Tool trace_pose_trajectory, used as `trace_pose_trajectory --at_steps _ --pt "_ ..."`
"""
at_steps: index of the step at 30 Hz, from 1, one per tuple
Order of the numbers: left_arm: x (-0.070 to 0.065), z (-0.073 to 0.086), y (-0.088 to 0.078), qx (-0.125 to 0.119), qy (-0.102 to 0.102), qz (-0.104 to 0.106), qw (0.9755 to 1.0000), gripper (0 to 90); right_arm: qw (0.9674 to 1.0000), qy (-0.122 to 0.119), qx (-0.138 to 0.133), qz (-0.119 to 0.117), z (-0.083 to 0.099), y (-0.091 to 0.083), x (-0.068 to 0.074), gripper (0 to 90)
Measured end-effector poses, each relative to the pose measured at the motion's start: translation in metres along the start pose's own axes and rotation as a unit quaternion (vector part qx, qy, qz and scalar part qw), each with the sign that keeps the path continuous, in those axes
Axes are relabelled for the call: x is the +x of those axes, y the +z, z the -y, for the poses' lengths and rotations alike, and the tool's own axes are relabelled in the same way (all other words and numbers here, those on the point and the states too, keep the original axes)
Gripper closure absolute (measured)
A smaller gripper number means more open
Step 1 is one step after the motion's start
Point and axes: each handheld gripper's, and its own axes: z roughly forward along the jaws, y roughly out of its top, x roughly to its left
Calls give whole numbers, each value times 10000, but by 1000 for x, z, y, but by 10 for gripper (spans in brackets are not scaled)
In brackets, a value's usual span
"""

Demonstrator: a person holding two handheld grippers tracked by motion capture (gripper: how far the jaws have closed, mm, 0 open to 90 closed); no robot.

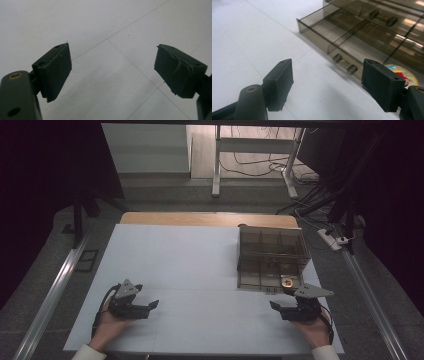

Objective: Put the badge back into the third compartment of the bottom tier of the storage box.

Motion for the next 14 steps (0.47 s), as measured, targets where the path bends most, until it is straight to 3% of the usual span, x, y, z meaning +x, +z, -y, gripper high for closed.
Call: trace_pose_trajectory --at_steps 14 --pt "-1 -2 1 -5 25 -12 10000 146 9999 -131 -3 -49 2 1 2 244"
